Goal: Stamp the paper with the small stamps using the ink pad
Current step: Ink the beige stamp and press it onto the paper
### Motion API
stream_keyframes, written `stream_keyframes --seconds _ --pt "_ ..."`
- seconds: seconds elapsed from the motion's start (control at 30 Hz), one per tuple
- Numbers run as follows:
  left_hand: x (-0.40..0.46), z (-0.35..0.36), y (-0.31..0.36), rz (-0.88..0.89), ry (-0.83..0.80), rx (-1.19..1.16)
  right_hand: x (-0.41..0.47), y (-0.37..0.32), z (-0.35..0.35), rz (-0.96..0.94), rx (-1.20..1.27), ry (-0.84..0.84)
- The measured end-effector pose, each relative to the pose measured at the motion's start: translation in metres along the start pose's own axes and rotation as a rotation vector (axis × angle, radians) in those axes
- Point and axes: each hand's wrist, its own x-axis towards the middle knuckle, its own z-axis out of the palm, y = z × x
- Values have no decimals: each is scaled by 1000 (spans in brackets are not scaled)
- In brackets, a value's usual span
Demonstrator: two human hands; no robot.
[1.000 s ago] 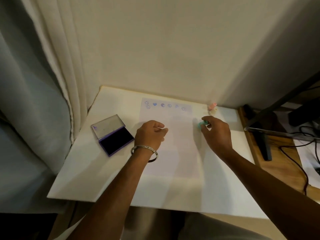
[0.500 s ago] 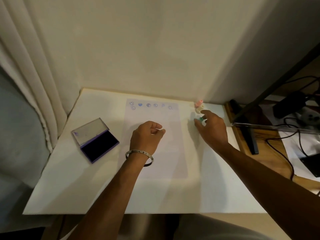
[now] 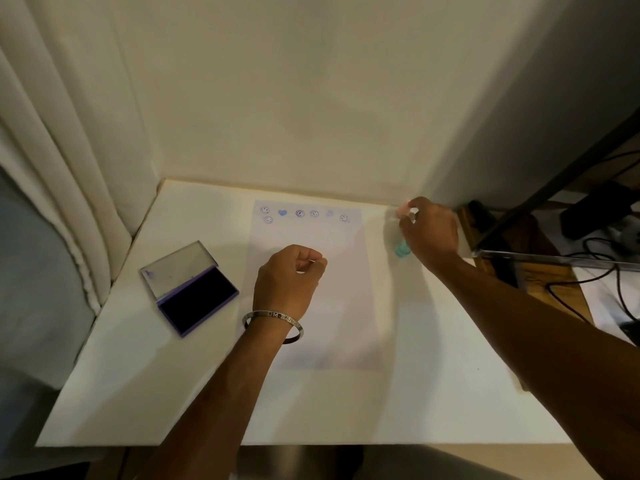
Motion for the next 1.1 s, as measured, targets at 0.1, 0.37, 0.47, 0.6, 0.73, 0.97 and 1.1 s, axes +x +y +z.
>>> stream_keyframes --seconds 0.1,0.37,0.47,0.6,0.73,0.97,1.1 --pt "0 0 0 -3 0 0 -2 -1 3 34 32 15" --pt "1 -1 -5 -18 11 -37 -10 -6 -1 6 83 105" --pt "1 -3 -7 -69 0 -81 -22 -22 -8 -41 148 90" --pt "-2 -7 -10 -116 9 -146 -48 -55 -15 -171 249 28" --pt "-1 -20 -10 -270 21 -458 -81 -93 -17 -260 326 -80" --pt "-4 -61 -19 -414 -69 -899 -128 -161 -8 -409 408 -215" --pt "-7 -88 -31 -423 -92 -1058 -141 -191 -1 -424 458 -256"
